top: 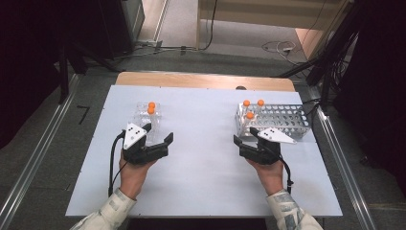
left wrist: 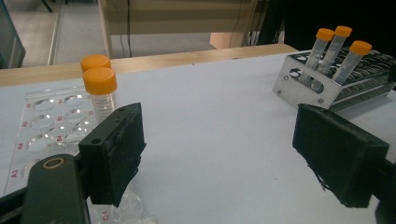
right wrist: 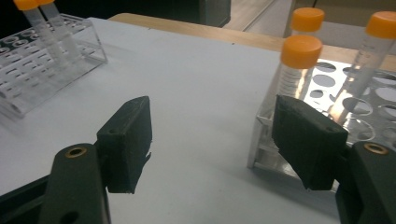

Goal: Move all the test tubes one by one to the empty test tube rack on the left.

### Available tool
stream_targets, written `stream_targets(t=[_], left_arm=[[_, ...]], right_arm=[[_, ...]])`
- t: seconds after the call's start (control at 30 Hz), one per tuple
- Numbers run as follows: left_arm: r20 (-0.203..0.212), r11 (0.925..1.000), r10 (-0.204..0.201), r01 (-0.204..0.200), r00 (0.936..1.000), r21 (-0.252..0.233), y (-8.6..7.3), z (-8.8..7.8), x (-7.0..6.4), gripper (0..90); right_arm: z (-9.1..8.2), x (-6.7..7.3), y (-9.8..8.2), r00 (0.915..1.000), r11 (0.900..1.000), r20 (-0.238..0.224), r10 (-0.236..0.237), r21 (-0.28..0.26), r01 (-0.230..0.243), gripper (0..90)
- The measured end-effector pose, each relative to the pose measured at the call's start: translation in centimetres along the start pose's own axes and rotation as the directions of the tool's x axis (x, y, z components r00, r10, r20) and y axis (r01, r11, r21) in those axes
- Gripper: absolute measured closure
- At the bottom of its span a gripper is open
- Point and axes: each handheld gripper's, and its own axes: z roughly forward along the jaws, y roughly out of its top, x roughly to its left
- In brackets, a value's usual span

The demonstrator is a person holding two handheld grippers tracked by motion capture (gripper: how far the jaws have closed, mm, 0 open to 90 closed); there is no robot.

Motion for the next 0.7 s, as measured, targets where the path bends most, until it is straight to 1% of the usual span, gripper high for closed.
stream_targets(t=[0.17, 0.4, 0.5, 0.6, 0.63, 0.7], left_arm=[[0.002, 1.0000, 0.004, -0.004, 1.0000, 0.000, -0.1, 0.1, -0.2, 16.5], [0.007, 0.9999, 0.011, -0.012, 0.9999, 0.007, -0.2, 0.2, -0.5, 16.4], [0.008, 0.9998, 0.018, -0.018, 0.9998, 0.012, -0.3, 0.3, -0.5, 16.4], [0.006, 0.9998, 0.019, -0.019, 0.9998, 0.012, -0.4, 0.3, -0.5, 16.4], [0.008, 0.9998, 0.017, -0.017, 0.9998, 0.011, -0.4, 0.3, -0.5, 16.4], [0.008, 0.9998, 0.016, -0.017, 0.9998, 0.009, -0.4, 0.3, -0.6, 16.4]], right_arm=[[0.2, -0.9, 0.0, 0.9990, 1.000, 0.044, 0.010, -0.010, -0.010, 28.5], [1.4, -2.1, 0.1, 0.9956, 1.000, 0.089, 0.029, 0.000, -0.029, 31.6], [1.9, -2.6, 0.2, 0.9939, 0.999, 0.102, 0.041, -0.002, -0.041, 36.0], [2.5, -2.8, 0.2, 0.9933, 0.999, 0.110, 0.036, -0.002, -0.036, 41.7], [2.7, -2.8, 0.2, 0.9930, 1.000, 0.115, 0.028, -0.003, -0.028, 43.7], [2.9, -2.8, 0.2, 0.9929, 1.000, 0.115, 0.030, -0.010, -0.029, 47.1]])
